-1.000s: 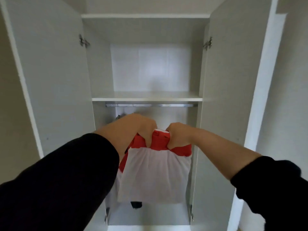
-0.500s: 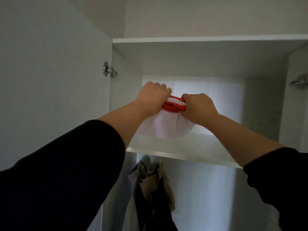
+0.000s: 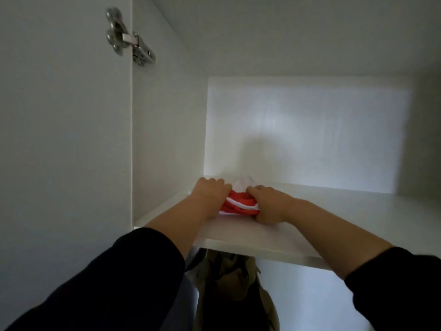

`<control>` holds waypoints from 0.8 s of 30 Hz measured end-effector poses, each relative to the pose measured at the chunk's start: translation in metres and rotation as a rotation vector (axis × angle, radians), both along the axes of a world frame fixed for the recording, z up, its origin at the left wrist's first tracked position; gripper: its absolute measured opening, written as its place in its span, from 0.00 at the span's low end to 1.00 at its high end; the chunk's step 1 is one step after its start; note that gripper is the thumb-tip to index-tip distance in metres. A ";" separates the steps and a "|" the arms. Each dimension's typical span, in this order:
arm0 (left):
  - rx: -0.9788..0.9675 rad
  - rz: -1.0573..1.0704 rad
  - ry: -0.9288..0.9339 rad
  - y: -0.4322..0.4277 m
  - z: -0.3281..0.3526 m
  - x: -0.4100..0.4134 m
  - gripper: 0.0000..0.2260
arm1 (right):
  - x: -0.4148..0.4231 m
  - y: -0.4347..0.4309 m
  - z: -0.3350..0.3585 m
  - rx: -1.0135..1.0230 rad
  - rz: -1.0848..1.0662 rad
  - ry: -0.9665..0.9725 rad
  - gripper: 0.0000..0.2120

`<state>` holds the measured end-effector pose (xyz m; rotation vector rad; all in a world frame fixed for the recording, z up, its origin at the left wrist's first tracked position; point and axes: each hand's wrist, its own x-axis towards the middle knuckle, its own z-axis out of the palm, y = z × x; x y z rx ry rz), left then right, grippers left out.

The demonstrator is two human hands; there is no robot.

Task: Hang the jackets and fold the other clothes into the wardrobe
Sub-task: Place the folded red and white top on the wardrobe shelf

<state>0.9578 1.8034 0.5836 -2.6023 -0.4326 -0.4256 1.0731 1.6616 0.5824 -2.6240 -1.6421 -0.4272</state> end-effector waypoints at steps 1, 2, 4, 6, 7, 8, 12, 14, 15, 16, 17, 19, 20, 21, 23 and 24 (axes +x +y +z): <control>-0.054 0.028 0.001 0.011 -0.001 0.010 0.20 | 0.009 0.013 0.000 -0.025 0.005 0.012 0.25; -0.113 0.055 0.002 0.022 -0.003 0.019 0.21 | 0.019 0.026 0.000 -0.042 0.011 0.018 0.25; -0.197 0.106 -0.005 0.042 -0.008 0.038 0.23 | 0.039 0.051 -0.004 -0.056 0.022 0.025 0.28; -0.226 0.138 -0.033 0.063 -0.009 0.055 0.25 | 0.058 0.074 -0.007 -0.058 0.034 0.016 0.29; -0.236 0.146 -0.049 0.073 -0.009 0.063 0.26 | 0.066 0.085 -0.009 -0.057 0.039 0.001 0.29; -0.255 0.150 -0.060 0.084 -0.008 0.070 0.26 | 0.072 0.096 -0.011 -0.052 0.038 -0.023 0.29; -0.257 0.217 -0.038 0.126 -0.013 0.095 0.26 | 0.086 0.138 -0.021 0.003 0.008 -0.114 0.24; -0.146 0.270 -0.011 0.144 -0.020 0.107 0.25 | 0.094 0.153 -0.024 0.038 -0.025 -0.137 0.22; -0.109 0.293 0.002 0.150 -0.024 0.113 0.25 | 0.099 0.159 -0.025 0.056 -0.038 -0.152 0.22; -0.091 0.310 0.008 0.155 -0.027 0.116 0.25 | 0.104 0.164 -0.025 0.072 -0.052 -0.165 0.22; -0.079 0.316 0.005 0.158 -0.028 0.120 0.25 | 0.109 0.168 -0.026 0.083 -0.066 -0.169 0.22; -0.056 0.292 -0.012 0.165 -0.030 0.121 0.25 | 0.118 0.173 -0.025 0.095 -0.075 -0.158 0.22; -0.047 0.272 -0.024 0.168 -0.031 0.121 0.25 | 0.121 0.175 -0.025 0.098 -0.070 -0.144 0.23; -0.045 0.257 -0.034 0.171 -0.033 0.120 0.25 | 0.124 0.176 -0.024 0.099 -0.059 -0.127 0.24; -0.061 0.245 -0.045 0.172 -0.034 0.117 0.25 | 0.129 0.175 -0.024 0.102 -0.018 -0.098 0.26; -0.074 0.248 -0.044 0.170 -0.034 0.116 0.25 | 0.130 0.173 -0.023 0.098 0.006 -0.087 0.27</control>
